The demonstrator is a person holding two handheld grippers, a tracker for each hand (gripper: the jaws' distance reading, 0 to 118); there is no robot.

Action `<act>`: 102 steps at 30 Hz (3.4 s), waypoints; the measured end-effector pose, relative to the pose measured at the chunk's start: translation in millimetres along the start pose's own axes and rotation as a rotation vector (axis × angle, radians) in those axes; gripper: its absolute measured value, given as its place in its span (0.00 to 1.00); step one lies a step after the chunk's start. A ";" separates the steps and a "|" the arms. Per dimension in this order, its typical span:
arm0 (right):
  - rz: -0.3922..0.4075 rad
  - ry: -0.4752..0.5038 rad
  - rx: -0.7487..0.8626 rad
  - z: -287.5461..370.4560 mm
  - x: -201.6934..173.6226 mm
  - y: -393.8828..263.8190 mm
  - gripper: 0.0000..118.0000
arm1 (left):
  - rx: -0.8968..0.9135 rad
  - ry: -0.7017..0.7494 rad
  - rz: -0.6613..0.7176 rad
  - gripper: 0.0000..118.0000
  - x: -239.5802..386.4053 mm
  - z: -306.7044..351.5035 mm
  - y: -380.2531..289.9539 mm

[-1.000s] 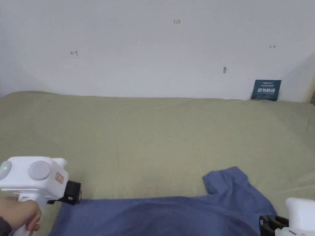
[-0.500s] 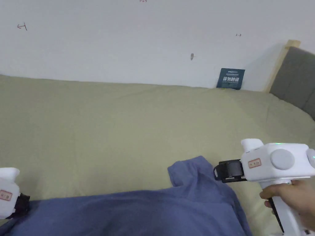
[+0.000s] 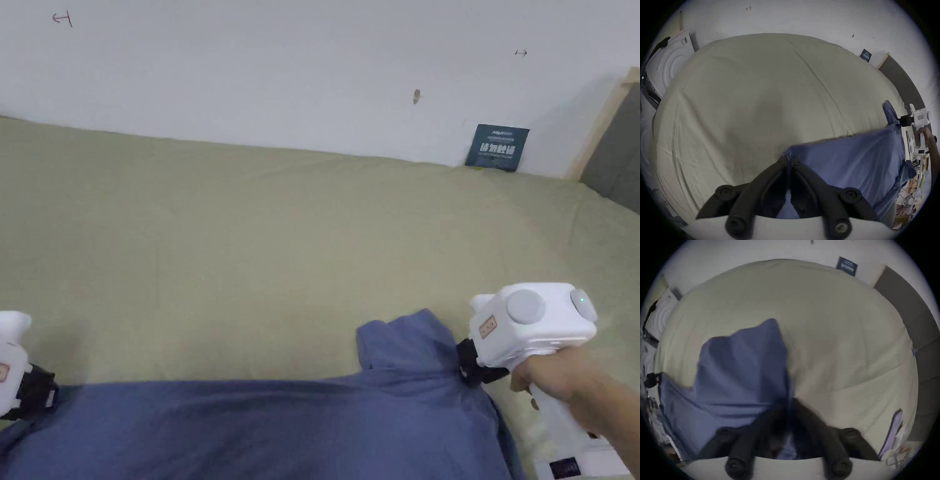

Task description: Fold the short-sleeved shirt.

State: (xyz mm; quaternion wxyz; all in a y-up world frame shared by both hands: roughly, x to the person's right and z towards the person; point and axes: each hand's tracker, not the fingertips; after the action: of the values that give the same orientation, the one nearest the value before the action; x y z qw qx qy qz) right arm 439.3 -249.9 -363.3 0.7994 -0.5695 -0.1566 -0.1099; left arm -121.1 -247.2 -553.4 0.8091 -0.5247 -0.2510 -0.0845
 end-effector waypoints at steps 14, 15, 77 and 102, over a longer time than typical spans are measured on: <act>0.127 0.043 0.212 141.1 -44.4 -64.0 0.02 | 0.176 -0.038 -0.059 0.02 8.0 94.2 -18.6; 0.119 0.042 0.230 153.3 -42.8 -73.5 0.02 | 0.189 -0.049 -0.055 0.02 5.1 105.2 -24.2; -0.022 -0.118 0.532 172.5 -241.3 -351.8 0.01 | 0.368 0.103 -0.013 0.00 240.3 149.5 -258.1; -0.083 -0.067 0.631 214.5 -196.9 -342.9 0.01 | 0.277 -0.153 0.163 0.00 24.7 197.9 -203.4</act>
State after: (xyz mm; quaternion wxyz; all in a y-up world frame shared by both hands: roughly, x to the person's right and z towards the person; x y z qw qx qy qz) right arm 108.5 -160.0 -72.0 0.9259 -0.2899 -0.2323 -0.0694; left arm -244.1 -156.1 -313.1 0.8564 -0.4316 -0.2775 0.0571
